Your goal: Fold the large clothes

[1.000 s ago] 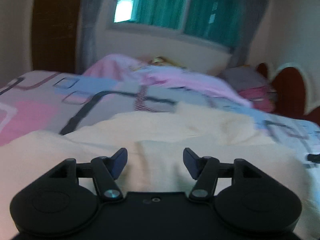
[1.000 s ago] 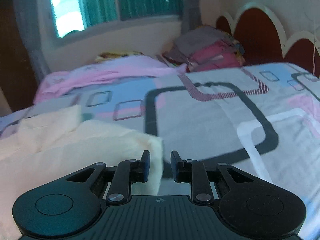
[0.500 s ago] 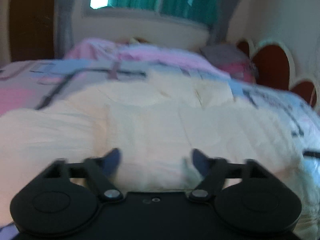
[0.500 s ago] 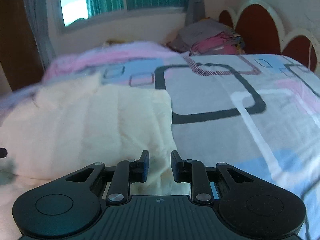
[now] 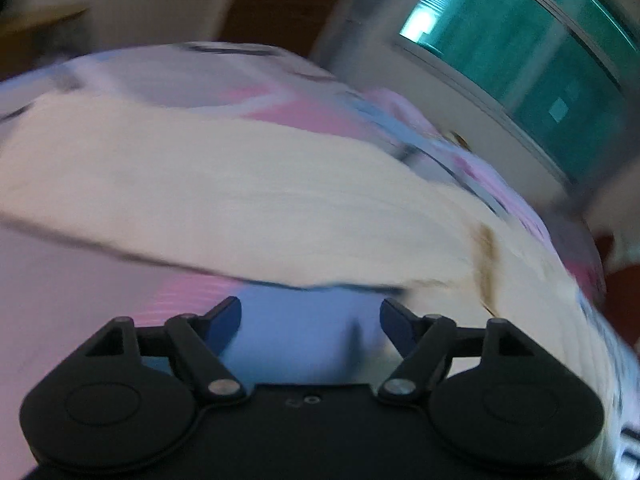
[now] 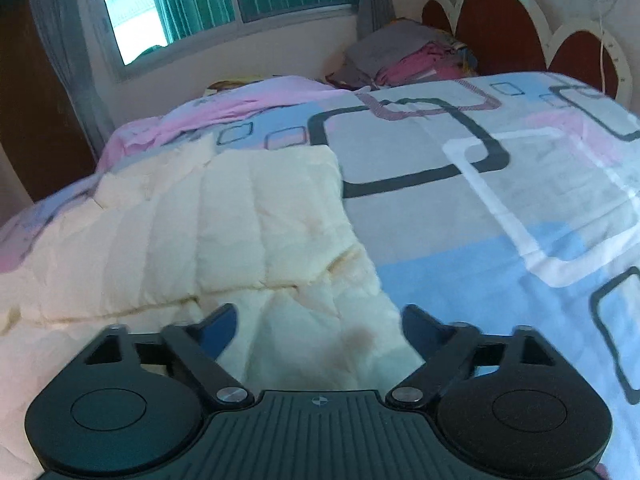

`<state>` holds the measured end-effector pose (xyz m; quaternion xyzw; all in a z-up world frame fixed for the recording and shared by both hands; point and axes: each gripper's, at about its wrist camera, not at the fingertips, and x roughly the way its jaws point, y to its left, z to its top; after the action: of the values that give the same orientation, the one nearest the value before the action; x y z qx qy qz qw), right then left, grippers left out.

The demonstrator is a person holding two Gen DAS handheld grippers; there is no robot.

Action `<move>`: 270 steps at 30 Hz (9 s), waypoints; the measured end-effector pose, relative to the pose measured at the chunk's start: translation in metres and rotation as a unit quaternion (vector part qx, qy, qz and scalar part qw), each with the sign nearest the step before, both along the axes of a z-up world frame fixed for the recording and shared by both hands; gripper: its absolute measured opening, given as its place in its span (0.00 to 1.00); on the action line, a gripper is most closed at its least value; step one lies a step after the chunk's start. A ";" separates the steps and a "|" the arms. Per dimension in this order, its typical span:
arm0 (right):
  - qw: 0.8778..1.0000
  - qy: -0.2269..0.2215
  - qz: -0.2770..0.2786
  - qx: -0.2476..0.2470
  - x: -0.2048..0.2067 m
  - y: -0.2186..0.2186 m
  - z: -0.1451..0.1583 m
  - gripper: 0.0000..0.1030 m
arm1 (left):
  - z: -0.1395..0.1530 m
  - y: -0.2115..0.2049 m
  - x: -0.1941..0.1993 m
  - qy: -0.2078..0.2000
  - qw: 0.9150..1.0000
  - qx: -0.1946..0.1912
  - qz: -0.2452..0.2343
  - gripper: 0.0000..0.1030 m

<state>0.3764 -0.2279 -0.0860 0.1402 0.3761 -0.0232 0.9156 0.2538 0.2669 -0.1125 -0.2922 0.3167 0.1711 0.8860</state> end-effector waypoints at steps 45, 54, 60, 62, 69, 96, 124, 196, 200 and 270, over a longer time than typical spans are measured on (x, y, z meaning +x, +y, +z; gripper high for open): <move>0.993 -0.021 -0.101 0.063 -0.014 -0.091 0.022 0.81 | 0.019 -0.342 0.189 -0.069 0.899 0.028 -0.432 0.80; 0.988 -0.042 -0.029 0.143 0.017 -0.063 0.023 0.81 | 0.039 -0.247 0.144 -0.085 0.936 0.052 -0.339 0.70; 0.987 0.007 0.052 0.153 0.062 -0.014 -0.005 0.81 | 0.029 -0.143 0.127 -0.042 0.971 0.071 -0.226 0.61; 0.989 0.018 0.063 0.130 0.071 0.000 -0.010 0.66 | 0.025 -0.127 0.127 -0.045 0.973 0.073 -0.215 0.61; 0.994 -0.032 0.099 0.044 0.078 0.022 0.024 0.09 | 0.008 -0.107 0.162 -0.040 0.972 0.053 -0.225 0.58; 0.996 -0.007 0.085 -0.010 0.146 0.056 0.003 0.32 | 0.026 -0.116 0.240 -0.070 0.945 0.110 -0.301 0.64; 0.995 0.037 0.059 -0.064 0.123 0.082 -0.025 0.26 | 0.000 -0.121 0.193 -0.032 0.924 0.148 -0.350 0.72; 0.940 0.007 0.075 0.332 -0.197 -0.094 -0.028 0.15 | 0.004 -0.057 -0.089 -0.050 0.959 -0.103 -0.259 0.07; 0.941 -0.036 0.088 0.326 -0.181 -0.093 0.007 0.15 | 0.030 -0.049 -0.081 -0.108 0.953 -0.124 -0.254 0.07; 0.998 0.037 0.048 0.025 0.281 -0.049 -0.052 0.41 | -0.003 -0.042 0.380 -0.005 0.943 0.050 -0.329 0.52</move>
<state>0.6574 -0.2766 -0.1378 0.1435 0.4163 0.0254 0.8975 0.6337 0.2248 -0.1158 -0.1276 0.3822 -0.1159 0.9078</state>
